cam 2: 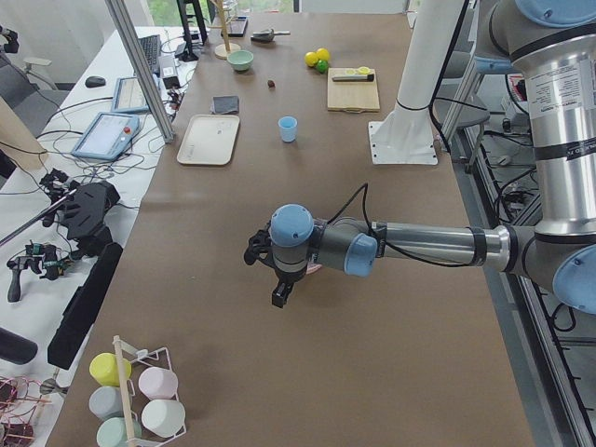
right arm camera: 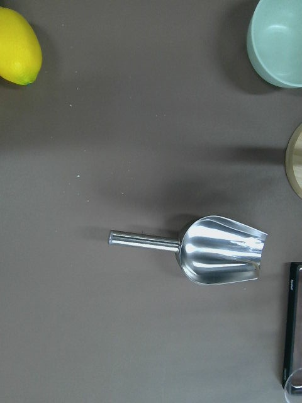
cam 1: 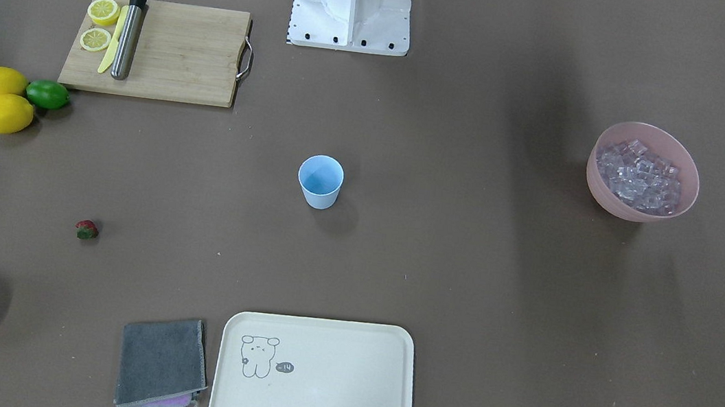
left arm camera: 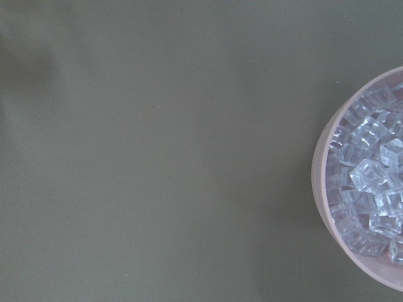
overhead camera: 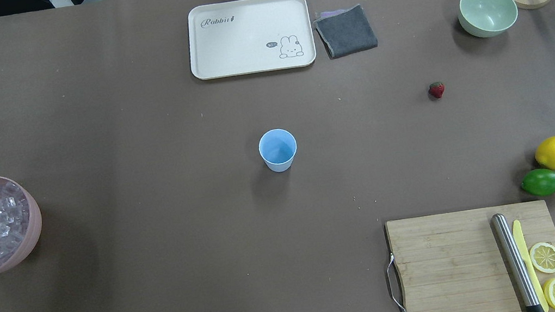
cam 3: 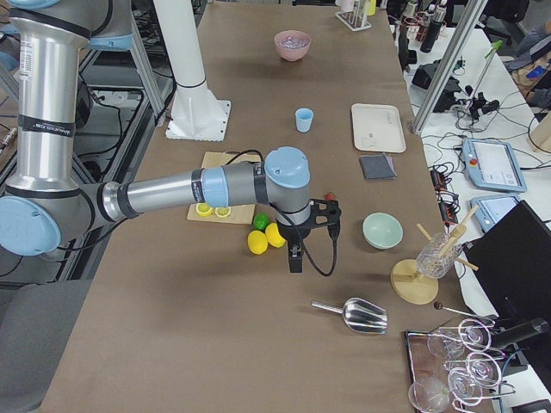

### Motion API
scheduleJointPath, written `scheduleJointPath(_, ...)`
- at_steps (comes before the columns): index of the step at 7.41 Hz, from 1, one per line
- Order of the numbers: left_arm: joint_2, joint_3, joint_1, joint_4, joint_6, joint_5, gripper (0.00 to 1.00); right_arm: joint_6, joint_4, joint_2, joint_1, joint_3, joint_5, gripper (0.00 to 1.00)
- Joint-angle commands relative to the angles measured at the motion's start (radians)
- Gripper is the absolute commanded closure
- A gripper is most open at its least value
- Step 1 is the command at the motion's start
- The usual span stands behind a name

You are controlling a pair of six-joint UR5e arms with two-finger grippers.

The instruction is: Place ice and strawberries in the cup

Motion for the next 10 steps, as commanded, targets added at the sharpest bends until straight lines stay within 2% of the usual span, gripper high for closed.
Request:
scheduleJointPath(1,-0.023,0.005,-0.018,-0.179,-0.079,-0.009,0.00,-0.001,0.000,0.007,0.000,0.012,0.000,0.00)
scheduleJointPath(2,-0.070,0.012,-0.018,-0.220,-0.223,-0.003,0.00,0.000,0.000,0.007,0.000,0.012,0.002,0.00)
scheduleJointPath(4,-0.063,0.025,-0.017,-0.228,-0.270,-0.009,0.00,0.002,0.000,0.008,0.000,0.011,0.003,0.00)
scheduleJointPath(6,-0.074,0.018,0.020,-0.225,-0.415,0.017,0.00,0.007,0.000,0.008,0.000,0.011,0.017,0.00)
scheduleJointPath(8,-0.048,-0.049,0.180,-0.269,-0.608,0.214,0.01,0.007,0.000,0.008,0.000,0.011,0.023,0.00)
scheduleJointPath(10,-0.042,-0.078,0.296,-0.295,-0.701,0.329,0.01,0.007,0.000,0.005,0.000,0.011,0.023,0.00)
